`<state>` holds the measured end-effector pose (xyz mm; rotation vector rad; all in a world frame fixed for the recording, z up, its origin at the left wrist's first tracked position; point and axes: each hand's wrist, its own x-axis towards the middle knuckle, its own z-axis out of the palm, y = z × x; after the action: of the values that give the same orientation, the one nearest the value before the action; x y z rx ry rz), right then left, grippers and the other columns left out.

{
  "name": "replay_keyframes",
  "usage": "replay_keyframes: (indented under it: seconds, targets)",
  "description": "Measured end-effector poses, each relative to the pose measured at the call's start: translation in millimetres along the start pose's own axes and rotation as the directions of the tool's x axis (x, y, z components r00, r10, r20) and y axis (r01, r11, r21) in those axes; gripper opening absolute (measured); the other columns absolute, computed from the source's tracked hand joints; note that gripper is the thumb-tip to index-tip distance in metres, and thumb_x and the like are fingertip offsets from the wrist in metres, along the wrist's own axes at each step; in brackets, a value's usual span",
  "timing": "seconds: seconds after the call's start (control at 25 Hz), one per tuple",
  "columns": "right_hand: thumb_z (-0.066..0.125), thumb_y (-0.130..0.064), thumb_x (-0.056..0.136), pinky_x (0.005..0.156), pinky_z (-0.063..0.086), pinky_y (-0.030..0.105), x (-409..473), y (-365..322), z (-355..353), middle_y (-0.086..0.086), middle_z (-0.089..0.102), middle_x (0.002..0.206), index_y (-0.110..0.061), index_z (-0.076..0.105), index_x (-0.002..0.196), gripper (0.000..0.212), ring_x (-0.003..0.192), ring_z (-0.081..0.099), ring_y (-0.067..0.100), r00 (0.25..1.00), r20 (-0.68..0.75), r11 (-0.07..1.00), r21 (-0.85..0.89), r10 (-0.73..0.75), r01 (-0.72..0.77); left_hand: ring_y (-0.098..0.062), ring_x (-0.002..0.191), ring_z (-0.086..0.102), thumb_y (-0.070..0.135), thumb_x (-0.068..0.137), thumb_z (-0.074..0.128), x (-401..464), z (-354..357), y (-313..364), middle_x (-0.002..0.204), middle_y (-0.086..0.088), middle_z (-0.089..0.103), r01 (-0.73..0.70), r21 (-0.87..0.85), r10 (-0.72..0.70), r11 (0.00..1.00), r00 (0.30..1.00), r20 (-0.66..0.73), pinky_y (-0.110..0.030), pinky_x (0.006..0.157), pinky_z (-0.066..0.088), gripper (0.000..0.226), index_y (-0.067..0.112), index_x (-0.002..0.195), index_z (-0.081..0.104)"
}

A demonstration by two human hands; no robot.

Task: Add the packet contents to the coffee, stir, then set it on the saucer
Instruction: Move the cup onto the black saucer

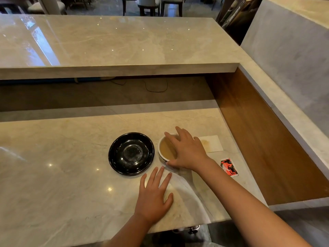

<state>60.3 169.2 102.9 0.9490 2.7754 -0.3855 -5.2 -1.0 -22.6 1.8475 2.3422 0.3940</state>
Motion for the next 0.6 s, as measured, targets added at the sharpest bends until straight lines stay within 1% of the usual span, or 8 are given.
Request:
replay_keyframes:
  seconds: [0.04, 0.12, 0.24, 0.48, 0.6]
  targets:
    - [0.068, -0.053, 0.071, 0.110, 0.022, 0.056, 5.0, 0.1, -0.3, 0.010, 0.002, 0.158, -0.033, 0.006, 0.144, 0.098, 0.143, 0.004, 0.032, 0.999, 0.035, 1.000, -0.012, -0.004, 0.005, -0.023, 0.135, 0.027, 0.050, 0.083, 0.045, -0.1, -0.1, 0.0, 0.146, -0.007, 0.039, 0.001, 0.000, -0.001, 1.000, 1.000, 0.001, -0.048, 0.105, 0.014, 0.059, 0.027, 0.138, 0.045]
    - [0.071, -0.051, 0.067, 0.104, 0.032, 0.052, 14.3, 1.2, -1.1, 0.011, 0.011, 0.156, -0.033, 0.007, 0.144, 0.102, 0.140, 0.016, 0.033, 0.995, 0.097, 0.999, -0.042, 0.000, 0.004, -0.024, 0.135, 0.028, 0.050, 0.083, 0.044, 0.1, -0.8, 0.2, 0.147, -0.006, 0.038, 0.006, 0.002, -0.006, 1.000, 1.000, 0.009, -0.049, 0.105, 0.014, 0.060, 0.028, 0.139, 0.043]
    - [0.076, -0.050, 0.061, 0.093, 0.043, 0.045, 24.4, 1.3, -4.1, 0.011, 0.026, 0.148, -0.032, 0.011, 0.143, 0.105, 0.129, 0.032, 0.032, 0.989, 0.145, 0.998, -0.060, 0.000, 0.009, -0.024, 0.135, 0.030, 0.051, 0.084, 0.044, 0.1, -2.1, 0.6, 0.147, -0.005, 0.038, 0.013, 0.011, -0.014, 1.000, 1.000, 0.016, -0.049, 0.105, 0.014, 0.059, 0.029, 0.139, 0.043]
    - [0.077, -0.050, 0.057, 0.082, 0.047, 0.040, 27.6, 1.5, -1.9, 0.012, 0.036, 0.136, -0.028, 0.022, 0.138, 0.101, 0.118, 0.039, 0.032, 0.995, 0.088, 0.997, -0.049, -0.054, 0.058, -0.022, 0.136, 0.027, 0.053, 0.085, 0.044, 0.7, -2.1, 0.8, 0.148, -0.004, 0.036, 0.021, 0.020, -0.022, 1.000, 0.999, 0.026, -0.048, 0.105, 0.012, 0.060, 0.031, 0.141, 0.040]
    - [0.077, -0.051, 0.057, 0.082, 0.046, 0.040, 28.2, 1.1, -3.1, 0.012, 0.036, 0.136, -0.028, 0.024, 0.137, 0.098, 0.118, 0.039, 0.032, 0.994, 0.084, 0.996, -0.047, -0.069, 0.073, -0.023, 0.136, 0.027, 0.053, 0.085, 0.043, 0.6, -1.9, 0.1, 0.148, -0.005, 0.036, 0.012, 0.018, -0.012, 1.000, 1.000, 0.026, -0.049, 0.105, 0.012, 0.060, 0.029, 0.141, 0.040]
